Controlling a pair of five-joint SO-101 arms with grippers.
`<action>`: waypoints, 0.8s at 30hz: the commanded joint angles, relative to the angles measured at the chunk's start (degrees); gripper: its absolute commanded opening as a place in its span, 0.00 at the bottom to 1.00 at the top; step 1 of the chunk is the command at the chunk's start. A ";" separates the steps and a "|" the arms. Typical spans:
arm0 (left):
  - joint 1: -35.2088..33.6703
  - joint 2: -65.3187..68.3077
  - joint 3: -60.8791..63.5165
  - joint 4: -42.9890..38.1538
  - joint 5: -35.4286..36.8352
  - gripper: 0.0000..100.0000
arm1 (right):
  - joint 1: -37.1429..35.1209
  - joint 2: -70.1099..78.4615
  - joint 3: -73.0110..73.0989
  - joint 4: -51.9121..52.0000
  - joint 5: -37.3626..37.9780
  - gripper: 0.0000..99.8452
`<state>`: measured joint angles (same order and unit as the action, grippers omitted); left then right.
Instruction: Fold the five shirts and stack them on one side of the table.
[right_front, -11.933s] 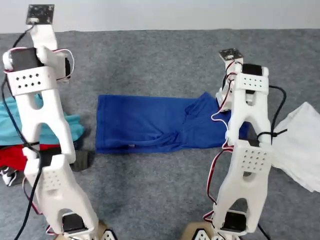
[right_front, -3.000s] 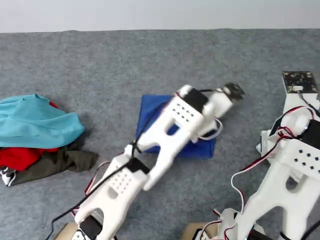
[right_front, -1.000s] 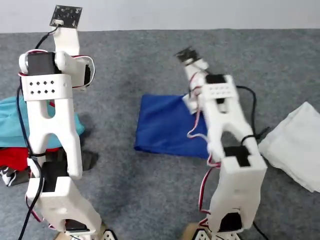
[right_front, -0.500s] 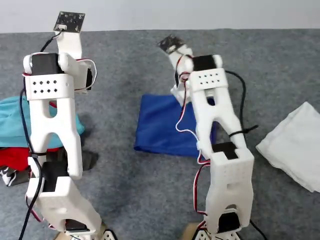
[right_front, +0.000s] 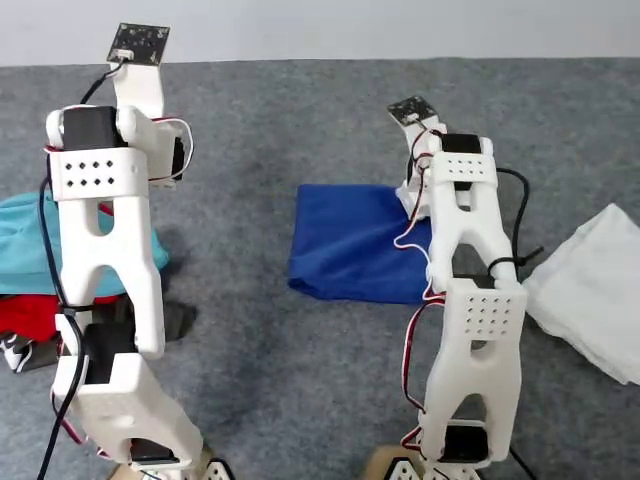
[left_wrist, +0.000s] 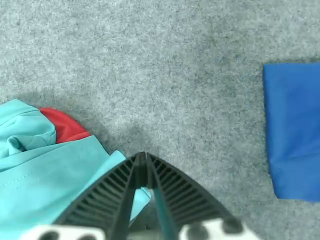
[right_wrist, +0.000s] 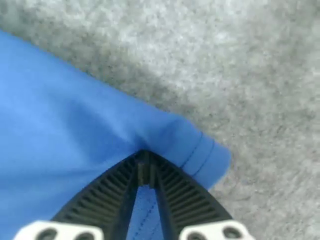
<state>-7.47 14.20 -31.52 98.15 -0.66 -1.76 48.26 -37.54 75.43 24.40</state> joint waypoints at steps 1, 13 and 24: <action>0.35 -3.34 -0.31 -0.70 0.53 0.01 | -3.30 -4.00 -5.71 1.54 -0.70 0.01; 0.00 -3.69 -0.48 1.05 0.53 0.01 | -14.73 -12.44 -9.76 24.04 -0.88 0.01; -3.78 -3.69 -0.75 0.97 0.53 0.01 | -28.70 -11.74 -2.46 27.38 -4.84 0.01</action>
<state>-8.88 14.20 -31.52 99.03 -0.66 -27.34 39.30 -40.97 100.40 20.26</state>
